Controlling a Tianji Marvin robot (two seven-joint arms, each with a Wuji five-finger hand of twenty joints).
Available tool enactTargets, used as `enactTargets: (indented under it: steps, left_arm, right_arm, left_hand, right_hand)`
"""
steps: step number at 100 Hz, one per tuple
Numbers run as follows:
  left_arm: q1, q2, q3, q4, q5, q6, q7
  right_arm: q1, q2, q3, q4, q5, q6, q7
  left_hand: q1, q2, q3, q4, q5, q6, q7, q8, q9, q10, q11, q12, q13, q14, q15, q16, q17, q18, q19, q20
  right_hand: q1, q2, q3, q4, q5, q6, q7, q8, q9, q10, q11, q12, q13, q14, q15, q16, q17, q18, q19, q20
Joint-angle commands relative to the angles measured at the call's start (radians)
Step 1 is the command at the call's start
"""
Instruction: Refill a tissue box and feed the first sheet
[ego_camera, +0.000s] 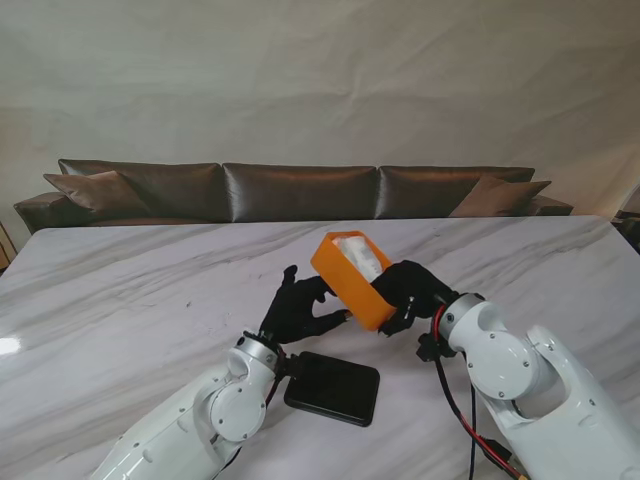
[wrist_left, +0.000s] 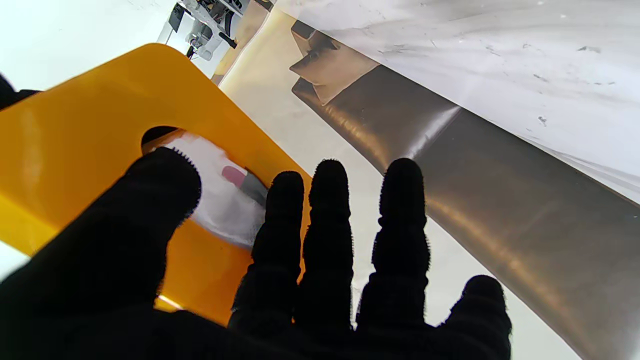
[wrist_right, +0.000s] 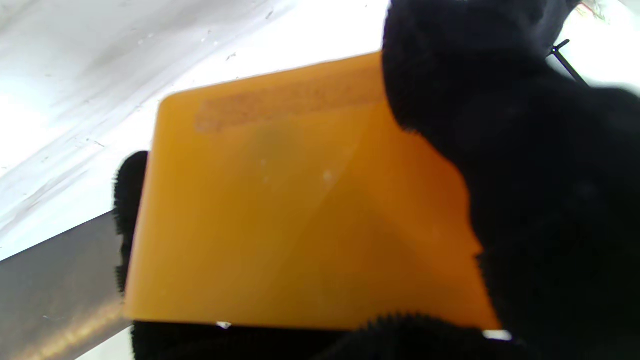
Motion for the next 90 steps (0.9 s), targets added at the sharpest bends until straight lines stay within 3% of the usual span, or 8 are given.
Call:
enactTargets:
  steps: [1, 24, 67, 82, 90]
  left_arm:
    - [-0.006, -0.01, 0.005, 0.02, 0.006, 0.0, -0.002]
    - [-0.029, -0.033, 0.032, 0.081, 0.007, -0.029, 0.059]
    - [-0.033, -0.028, 0.047, 0.082, 0.052, -0.025, 0.081]
    - [-0.031, -0.026, 0.048, 0.075, 0.047, -0.01, 0.07]
    - [-0.032, -0.026, 0.05, 0.074, 0.046, 0.002, 0.066]
  right_arm:
    - [0.003, -0.004, -0.005, 0.003, 0.003, -0.001, 0.005]
    - [0.009, -0.007, -0.014, 0.011, 0.022, -0.001, -0.002]
    - [0.045, -0.013, -0.052, 0.064, 0.031, 0.032, -0.02]
    - [0.05, -0.015, -0.06, 0.074, 0.048, 0.032, -0.021]
    - [0.047, -0.014, -0.061, 0.072, 0.053, 0.028, -0.019]
  left_hand:
    - [-0.024, -0.038, 0.04, -0.058, 0.005, -0.018, 0.0, -0.002, 0.004, -0.035, 0.019, -0.01, 0.016, -0.027, 0.014, 0.015, 0.009, -0.058, 1.465, 0.034]
    - [-0.081, 0.0, 0.057, -0.067, 0.028, -0.005, 0.013, 0.004, 0.032, -0.022, 0.035, -0.008, 0.051, -0.024, 0.042, 0.025, 0.04, -0.058, 1.499, 0.049]
    - [-0.142, 0.016, 0.092, -0.079, 0.053, 0.006, 0.018, 0.005, 0.07, -0.011, 0.038, -0.016, 0.097, -0.02, 0.065, 0.025, 0.078, -0.038, 1.516, 0.042]
    - [-0.042, 0.115, -0.104, -0.047, 0.061, 0.021, 0.018, 0.006, 0.082, 0.004, 0.035, -0.022, 0.104, -0.006, 0.072, 0.021, 0.086, -0.024, 1.526, 0.031]
    - [-0.011, 0.144, -0.152, -0.036, 0.07, 0.025, 0.024, 0.008, 0.095, 0.01, 0.035, -0.022, 0.116, 0.0, 0.079, 0.021, 0.096, -0.016, 1.53, 0.031]
  right_hand:
    - [0.109, 0.111, 0.21, 0.114, 0.035, 0.012, 0.046, 0.01, 0.111, 0.098, 0.012, -0.018, 0.122, 0.105, 0.317, 0.088, 0.038, -0.465, 0.266, 0.127]
    - [0.111, 0.11, 0.21, 0.111, 0.035, 0.012, 0.045, 0.013, 0.111, 0.097, 0.008, -0.015, 0.122, 0.106, 0.315, 0.09, 0.037, -0.461, 0.266, 0.126]
    - [0.104, 0.117, 0.21, 0.111, 0.034, 0.012, 0.043, 0.016, 0.111, 0.095, 0.004, -0.013, 0.132, 0.11, 0.308, 0.085, 0.043, -0.453, 0.271, 0.125]
    - [0.102, 0.122, 0.21, 0.11, 0.032, 0.011, 0.041, 0.017, 0.111, 0.094, 0.001, -0.013, 0.132, 0.11, 0.307, 0.085, 0.042, -0.452, 0.271, 0.124]
    - [0.099, 0.124, 0.21, 0.109, 0.032, 0.011, 0.04, 0.018, 0.111, 0.093, -0.001, -0.013, 0.133, 0.11, 0.307, 0.086, 0.041, -0.452, 0.271, 0.123]
